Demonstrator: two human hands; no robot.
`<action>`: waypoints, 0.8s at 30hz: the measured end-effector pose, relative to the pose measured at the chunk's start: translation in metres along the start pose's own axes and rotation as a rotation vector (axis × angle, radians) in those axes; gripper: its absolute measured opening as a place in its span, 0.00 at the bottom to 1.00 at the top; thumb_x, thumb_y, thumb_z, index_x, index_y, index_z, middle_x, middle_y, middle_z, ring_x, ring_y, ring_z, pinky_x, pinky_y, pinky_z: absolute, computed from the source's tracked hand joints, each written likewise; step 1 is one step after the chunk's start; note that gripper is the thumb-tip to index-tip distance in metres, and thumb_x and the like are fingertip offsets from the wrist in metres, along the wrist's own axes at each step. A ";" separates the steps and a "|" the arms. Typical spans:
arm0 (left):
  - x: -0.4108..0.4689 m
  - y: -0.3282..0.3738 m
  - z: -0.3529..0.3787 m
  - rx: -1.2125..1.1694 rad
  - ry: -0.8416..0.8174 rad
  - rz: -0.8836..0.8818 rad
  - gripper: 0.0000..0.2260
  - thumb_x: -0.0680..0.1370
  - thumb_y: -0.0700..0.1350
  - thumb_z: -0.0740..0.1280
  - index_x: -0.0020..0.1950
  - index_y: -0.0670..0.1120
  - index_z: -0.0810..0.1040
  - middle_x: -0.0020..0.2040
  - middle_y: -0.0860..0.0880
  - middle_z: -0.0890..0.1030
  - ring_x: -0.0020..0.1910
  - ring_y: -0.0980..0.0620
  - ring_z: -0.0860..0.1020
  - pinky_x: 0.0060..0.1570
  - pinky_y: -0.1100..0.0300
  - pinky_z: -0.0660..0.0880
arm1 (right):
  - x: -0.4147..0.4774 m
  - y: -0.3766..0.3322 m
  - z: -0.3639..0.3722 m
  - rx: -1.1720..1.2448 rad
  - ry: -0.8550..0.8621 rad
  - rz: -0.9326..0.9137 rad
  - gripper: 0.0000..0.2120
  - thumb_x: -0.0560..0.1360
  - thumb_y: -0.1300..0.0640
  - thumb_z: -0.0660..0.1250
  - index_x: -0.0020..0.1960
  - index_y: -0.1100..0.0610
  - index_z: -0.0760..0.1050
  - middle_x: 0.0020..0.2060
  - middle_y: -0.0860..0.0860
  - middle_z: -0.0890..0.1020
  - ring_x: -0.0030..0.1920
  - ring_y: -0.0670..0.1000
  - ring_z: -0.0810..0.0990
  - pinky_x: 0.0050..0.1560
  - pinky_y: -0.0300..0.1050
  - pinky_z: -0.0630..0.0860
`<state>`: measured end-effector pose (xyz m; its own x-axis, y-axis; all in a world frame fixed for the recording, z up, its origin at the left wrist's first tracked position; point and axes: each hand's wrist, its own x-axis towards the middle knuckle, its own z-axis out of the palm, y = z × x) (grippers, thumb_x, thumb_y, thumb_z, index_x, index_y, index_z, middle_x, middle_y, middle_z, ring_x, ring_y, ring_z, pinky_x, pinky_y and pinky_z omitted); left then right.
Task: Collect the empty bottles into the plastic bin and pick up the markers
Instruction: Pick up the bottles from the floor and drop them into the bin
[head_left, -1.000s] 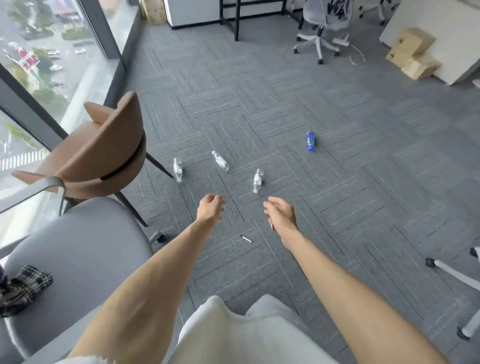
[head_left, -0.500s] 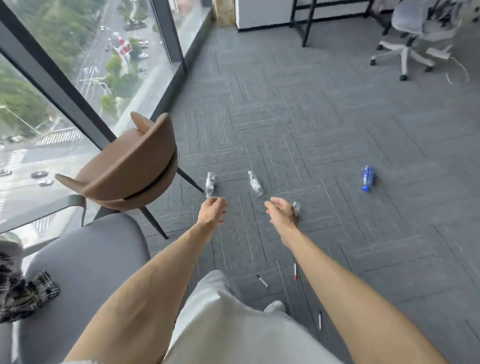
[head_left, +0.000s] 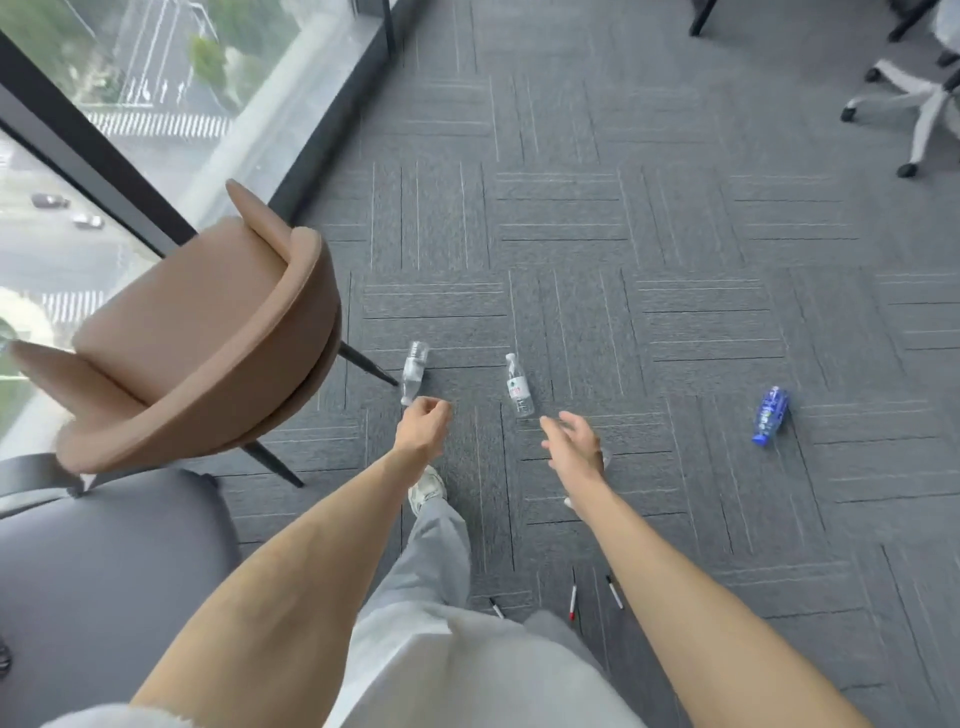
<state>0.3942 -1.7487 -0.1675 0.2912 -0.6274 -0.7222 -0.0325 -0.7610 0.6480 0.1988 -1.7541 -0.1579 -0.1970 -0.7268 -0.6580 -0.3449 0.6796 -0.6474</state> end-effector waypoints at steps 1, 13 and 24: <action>0.014 0.009 -0.001 -0.005 -0.007 -0.014 0.08 0.79 0.46 0.59 0.55 0.46 0.73 0.52 0.46 0.80 0.48 0.49 0.77 0.41 0.56 0.76 | 0.016 -0.006 0.005 -0.003 -0.007 0.017 0.24 0.78 0.46 0.64 0.71 0.53 0.68 0.61 0.49 0.80 0.60 0.54 0.79 0.63 0.58 0.75; 0.185 0.028 0.012 -0.005 0.075 -0.184 0.08 0.81 0.45 0.58 0.56 0.44 0.72 0.53 0.47 0.78 0.52 0.49 0.77 0.42 0.55 0.76 | 0.219 -0.020 0.087 -0.004 -0.095 0.169 0.23 0.78 0.45 0.63 0.69 0.54 0.71 0.60 0.52 0.81 0.60 0.57 0.79 0.64 0.61 0.74; 0.378 -0.086 0.079 0.282 0.029 -0.170 0.10 0.78 0.50 0.59 0.54 0.48 0.76 0.53 0.48 0.80 0.51 0.48 0.78 0.56 0.46 0.76 | 0.391 0.078 0.161 -0.146 -0.222 0.187 0.27 0.79 0.45 0.62 0.74 0.53 0.65 0.59 0.49 0.80 0.60 0.54 0.78 0.60 0.48 0.72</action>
<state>0.4313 -1.9337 -0.5150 0.3426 -0.4852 -0.8045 -0.2430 -0.8729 0.4230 0.2427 -1.9693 -0.5273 -0.0699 -0.5399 -0.8388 -0.4525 0.7665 -0.4557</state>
